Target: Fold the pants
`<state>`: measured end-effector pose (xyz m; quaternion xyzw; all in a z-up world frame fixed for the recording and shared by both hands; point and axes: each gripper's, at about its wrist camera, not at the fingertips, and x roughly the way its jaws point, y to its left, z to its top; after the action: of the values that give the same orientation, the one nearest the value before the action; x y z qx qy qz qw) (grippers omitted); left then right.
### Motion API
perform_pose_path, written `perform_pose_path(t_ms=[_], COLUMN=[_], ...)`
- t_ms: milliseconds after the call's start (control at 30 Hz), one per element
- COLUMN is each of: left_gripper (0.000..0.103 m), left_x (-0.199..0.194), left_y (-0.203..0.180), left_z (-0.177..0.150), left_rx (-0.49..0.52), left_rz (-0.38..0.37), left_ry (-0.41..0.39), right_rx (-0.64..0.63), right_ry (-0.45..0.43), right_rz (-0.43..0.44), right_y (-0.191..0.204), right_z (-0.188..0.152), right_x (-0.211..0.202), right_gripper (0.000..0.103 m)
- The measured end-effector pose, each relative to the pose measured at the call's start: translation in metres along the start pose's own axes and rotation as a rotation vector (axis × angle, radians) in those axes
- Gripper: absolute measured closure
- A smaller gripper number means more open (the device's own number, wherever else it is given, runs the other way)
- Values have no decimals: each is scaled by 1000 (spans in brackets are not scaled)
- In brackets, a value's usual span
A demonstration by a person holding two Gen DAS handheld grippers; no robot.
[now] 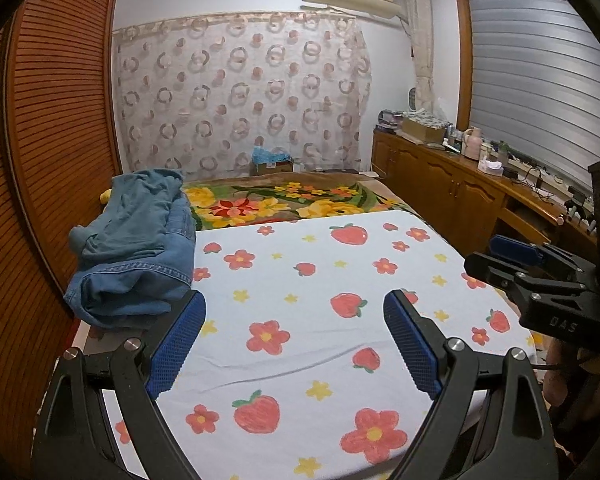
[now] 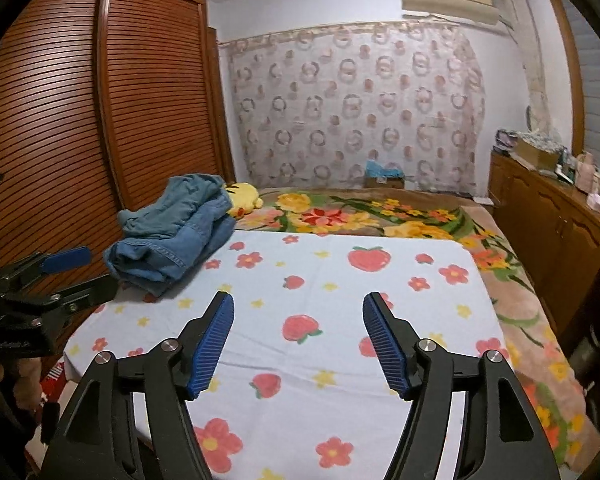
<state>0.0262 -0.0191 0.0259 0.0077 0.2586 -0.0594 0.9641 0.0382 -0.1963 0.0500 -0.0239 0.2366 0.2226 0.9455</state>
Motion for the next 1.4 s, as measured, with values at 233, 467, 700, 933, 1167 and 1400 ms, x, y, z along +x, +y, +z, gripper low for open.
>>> perform_pose_path(t_ms=[233,467,700,933,1167,1400], left_gripper=[12,12,12,12,12,12], left_x=[-5,-18,-26,-26,-26,-26], left_y=[-2,0,5,7,8,8], left_z=[4,8,8,7,7,7], left_rx=[-3,-9,-20,-24,-25,-24], left_rz=[6,31,46,48,47,47], left_ry=[-24,-59,-79,-79,-78,-79], right_rx=[22,28,26,19,12,11], right_ry=[-11,-45,-76,-83,-82,-82], right_rz=[-26,-45,-53,-54,-57,-56], right_y=[0,7,12,10,6,4], right_z=[5,2,-6,-11,-12,-12], right_x=[-4,-18,-27,-26,-25,-25], right_gripper=[33,33,32,32,32,32])
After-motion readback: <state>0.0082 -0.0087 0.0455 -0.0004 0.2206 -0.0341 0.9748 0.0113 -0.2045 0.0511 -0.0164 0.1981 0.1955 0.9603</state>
